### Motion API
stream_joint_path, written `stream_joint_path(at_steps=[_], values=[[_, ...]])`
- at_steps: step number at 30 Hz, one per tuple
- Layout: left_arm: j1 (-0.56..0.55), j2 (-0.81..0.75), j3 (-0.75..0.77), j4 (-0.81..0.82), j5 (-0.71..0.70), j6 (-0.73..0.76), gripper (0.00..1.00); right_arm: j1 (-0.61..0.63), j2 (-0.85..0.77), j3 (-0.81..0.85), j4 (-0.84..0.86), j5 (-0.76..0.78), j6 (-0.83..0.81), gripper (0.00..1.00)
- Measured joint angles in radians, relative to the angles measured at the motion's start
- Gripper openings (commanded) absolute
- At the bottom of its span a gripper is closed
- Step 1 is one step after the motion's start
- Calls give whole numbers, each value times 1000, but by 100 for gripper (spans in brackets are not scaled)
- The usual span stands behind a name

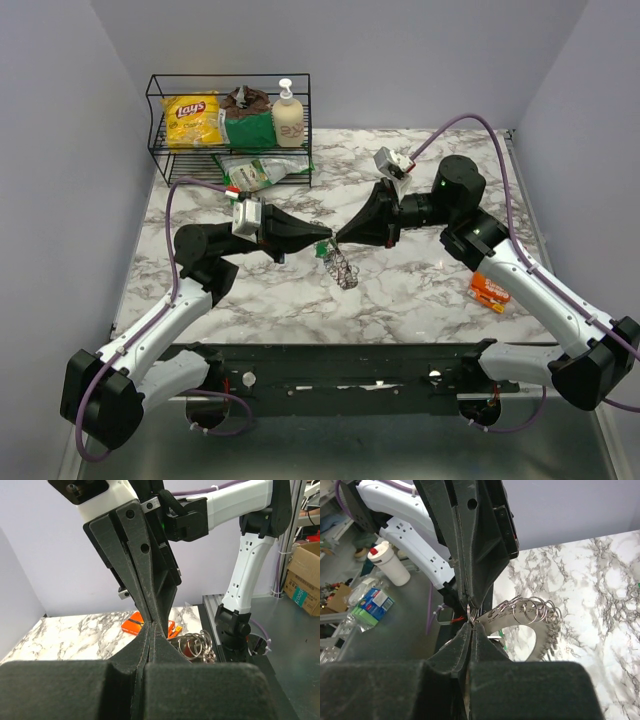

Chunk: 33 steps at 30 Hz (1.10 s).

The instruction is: Put the keys on the keyring

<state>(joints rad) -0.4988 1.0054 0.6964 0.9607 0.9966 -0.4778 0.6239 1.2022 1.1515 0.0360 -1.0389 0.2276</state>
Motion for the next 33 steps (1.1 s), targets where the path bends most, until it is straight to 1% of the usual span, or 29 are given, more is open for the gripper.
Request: stream_joint_path(at_steps=[1, 5, 12, 13, 15, 17, 18, 20, 21, 25, 27, 30, 33], values=[[0, 0, 0, 0, 0, -1, 0, 1, 0, 0, 0, 0, 0, 1], [0, 0, 2, -2, 0, -2, 0, 1, 0, 1, 0, 0, -1, 1], [1, 0, 24, -54, 13, 6, 0, 1, 0, 2, -3, 0, -10, 1], [2, -1, 29, -70, 14, 11, 2, 1, 0, 2, -6, 1, -11, 1], [2, -6, 45, -122, 21, 42, 9, 1, 0, 2, -11, 2, -13, 1], [1, -18, 69, -208, 28, 86, 15, 1, 0, 2, -15, 3, -19, 1], [1, -26, 89, -272, 33, 129, 20, 1, 0, 2, -15, 6, -19, 1], [0, -37, 125, -382, 40, 195, 27, 1, 0, 2, -16, 10, -23, 1], [-1, -40, 140, -428, 43, 227, 34, 2, 0, 2, -16, 13, -25, 1], [-1, -46, 233, -653, 54, 362, 47, 3, 0, 2, -33, 25, -42, 1], [-1, -45, 279, -753, 56, 419, 51, 3, 0, 2, -36, 29, -48, 1], [-1, -35, 356, -896, 58, 498, 51, 3, 0, 7, -47, 36, -64, 1], [-1, 1, 463, -1093, 59, 603, 51, 3, 0, 8, -68, 43, -80, 1]])
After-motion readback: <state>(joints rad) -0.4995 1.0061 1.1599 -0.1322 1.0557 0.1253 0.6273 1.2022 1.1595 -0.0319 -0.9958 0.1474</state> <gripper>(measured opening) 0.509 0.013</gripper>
